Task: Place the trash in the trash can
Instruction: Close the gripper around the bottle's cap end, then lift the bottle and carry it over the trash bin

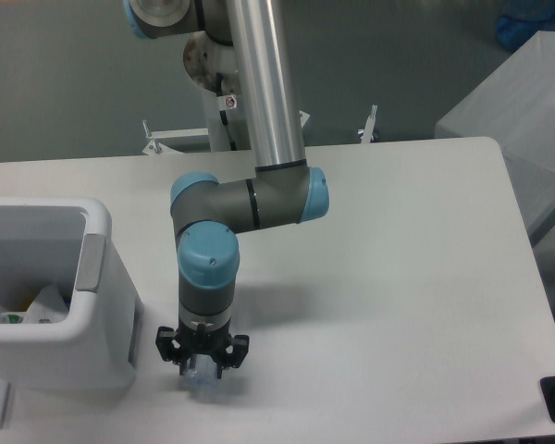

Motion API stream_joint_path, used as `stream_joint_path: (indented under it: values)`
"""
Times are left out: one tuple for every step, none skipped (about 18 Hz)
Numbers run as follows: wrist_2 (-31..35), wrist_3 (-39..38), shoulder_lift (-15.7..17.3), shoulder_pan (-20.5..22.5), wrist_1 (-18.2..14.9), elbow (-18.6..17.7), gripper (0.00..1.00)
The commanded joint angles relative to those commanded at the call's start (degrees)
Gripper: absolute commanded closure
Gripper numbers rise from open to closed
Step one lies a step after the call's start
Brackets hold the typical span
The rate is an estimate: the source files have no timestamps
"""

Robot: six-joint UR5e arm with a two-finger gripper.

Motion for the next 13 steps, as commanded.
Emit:
stream_joint_path:
  values:
    - [-0.26,-0.35,1.93,1.41,0.0,1.49,0.37]
    - [-0.7,-0.62,3.17,2.29,0.17,2.99,0.37]
    - [-1.92,-1.84,3.7,3.43,0.35,4.39,0.37]
    - [-3.5,-4.03,3.8,4.49,0.44,6.76,0.37]
    - [-4.48,-7.01,3.8,5.37,0.79,9.22,0.37]
    - [-4.92,-9.47,3.8,5.81,0.97,11.85,0.37]
    - [-5.01,-11.15,3.8,5.82,2.01,14.23,0.37]
    - [-5.19,-12.65,3.8,5.82,2.89,16.34,0.37]
    - [-5.45,-13.53,3.88,5.47,3.86,17.49,0.37]
    - [-6.58,-13.8,3.97,5.12,4.91,18.37,0.37]
    - [-9.03,-13.8,4.15,5.03,6.05,18.73,0.37]
    - [-11.32,-13.89,5.11,4.94,6.76,19.26,0.37]
    - [-12.38,-13.89,6.42,4.59,6.85,19.26,0.37]
